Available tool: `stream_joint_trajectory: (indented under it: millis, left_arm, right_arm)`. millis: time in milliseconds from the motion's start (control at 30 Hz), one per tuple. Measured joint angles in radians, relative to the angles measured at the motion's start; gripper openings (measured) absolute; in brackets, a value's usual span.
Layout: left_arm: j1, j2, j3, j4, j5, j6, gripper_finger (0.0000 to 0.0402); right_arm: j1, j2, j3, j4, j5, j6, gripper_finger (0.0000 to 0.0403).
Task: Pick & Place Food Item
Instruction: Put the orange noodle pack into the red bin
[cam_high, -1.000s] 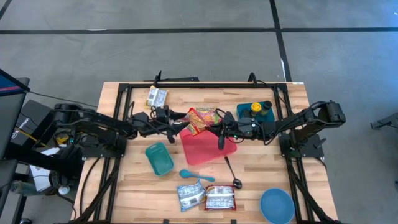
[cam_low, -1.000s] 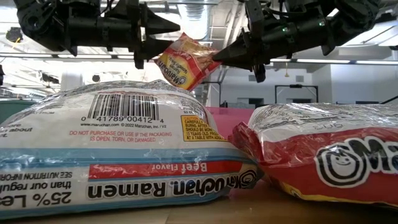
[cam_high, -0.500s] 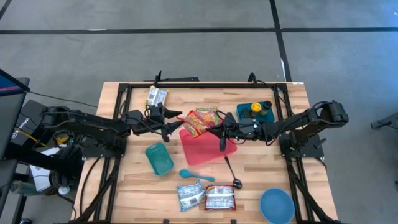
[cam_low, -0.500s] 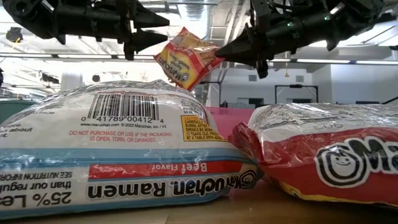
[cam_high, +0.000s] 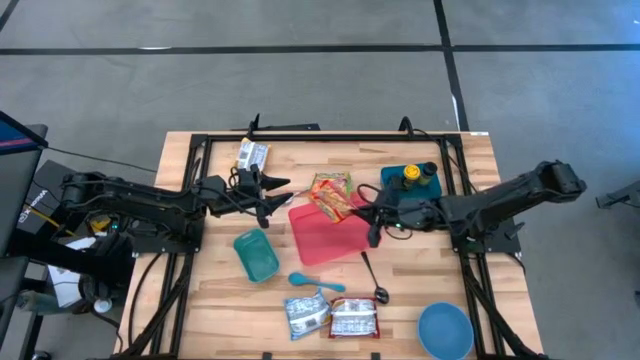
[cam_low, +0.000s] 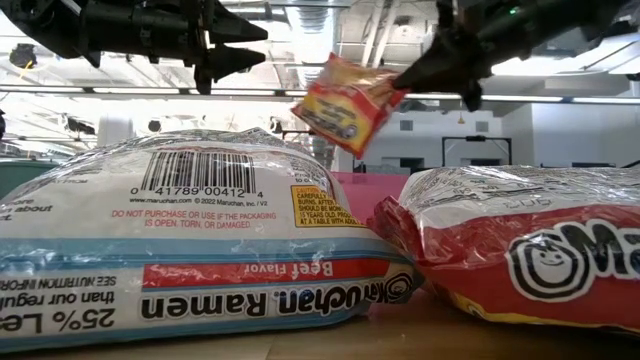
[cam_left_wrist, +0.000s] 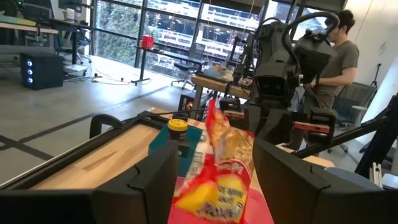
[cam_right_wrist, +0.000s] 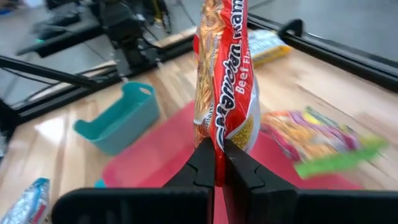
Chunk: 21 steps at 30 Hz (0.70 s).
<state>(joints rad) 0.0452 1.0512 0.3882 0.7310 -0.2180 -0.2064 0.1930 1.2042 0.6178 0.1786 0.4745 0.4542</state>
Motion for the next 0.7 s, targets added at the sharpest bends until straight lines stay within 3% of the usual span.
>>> stream_joint_trajectory:
  millis: [300, 700]
  left_arm:
    - [0.000, 0.000, 0.000, 0.000, 0.001, 0.000, 0.0193]
    - [0.000, 0.000, 0.000, 0.000, 0.001, 0.000, 0.0191]
  right_arm:
    - [0.090, -0.068, 0.000, -0.271, 0.159, 0.263, 0.0001]
    - [0.155, -0.067, 0.000, -0.466, 0.204, 0.620, 0.0001]
